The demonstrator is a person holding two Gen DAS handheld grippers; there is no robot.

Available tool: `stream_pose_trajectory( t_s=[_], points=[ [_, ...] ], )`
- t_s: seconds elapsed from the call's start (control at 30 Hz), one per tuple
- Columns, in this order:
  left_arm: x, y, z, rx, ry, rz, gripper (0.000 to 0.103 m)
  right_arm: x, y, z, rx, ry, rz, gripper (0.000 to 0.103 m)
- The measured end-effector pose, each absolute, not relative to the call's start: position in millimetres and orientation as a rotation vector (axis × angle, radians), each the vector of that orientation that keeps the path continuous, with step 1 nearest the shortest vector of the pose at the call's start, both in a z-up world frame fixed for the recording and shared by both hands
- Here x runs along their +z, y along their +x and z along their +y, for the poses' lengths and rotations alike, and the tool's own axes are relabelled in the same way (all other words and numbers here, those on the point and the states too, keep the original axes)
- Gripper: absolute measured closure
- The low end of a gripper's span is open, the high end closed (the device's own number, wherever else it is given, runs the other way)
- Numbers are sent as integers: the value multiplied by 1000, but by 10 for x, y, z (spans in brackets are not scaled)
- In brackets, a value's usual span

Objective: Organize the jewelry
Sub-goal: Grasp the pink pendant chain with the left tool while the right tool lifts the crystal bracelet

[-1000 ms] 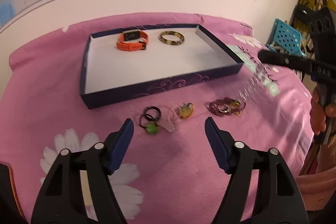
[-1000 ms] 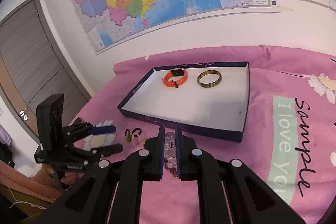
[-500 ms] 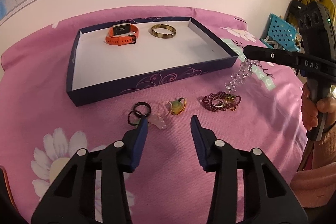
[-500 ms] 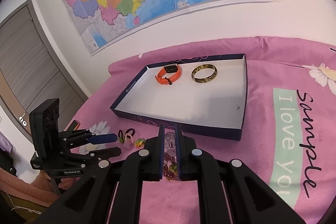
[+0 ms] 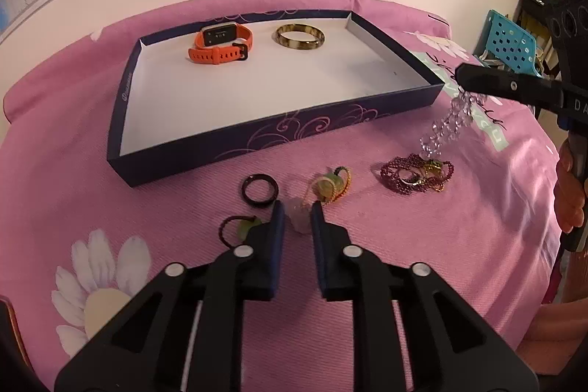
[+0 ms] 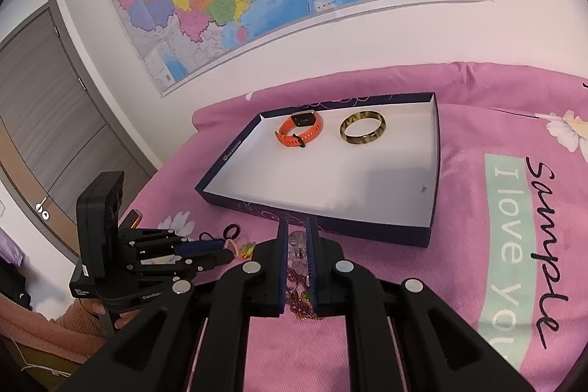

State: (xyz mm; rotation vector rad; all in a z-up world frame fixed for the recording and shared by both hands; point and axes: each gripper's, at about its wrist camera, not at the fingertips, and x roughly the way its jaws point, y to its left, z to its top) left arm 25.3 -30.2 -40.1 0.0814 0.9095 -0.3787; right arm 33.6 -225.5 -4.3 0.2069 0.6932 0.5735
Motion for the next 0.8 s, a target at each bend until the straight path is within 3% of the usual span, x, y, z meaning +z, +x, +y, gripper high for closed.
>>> stream_pose_trajectory(
  t_s=[0.8],
  points=[
    [30,336,-101,-388,-7,814,91,342,548,-2133,590,157,608,95]
  ],
)
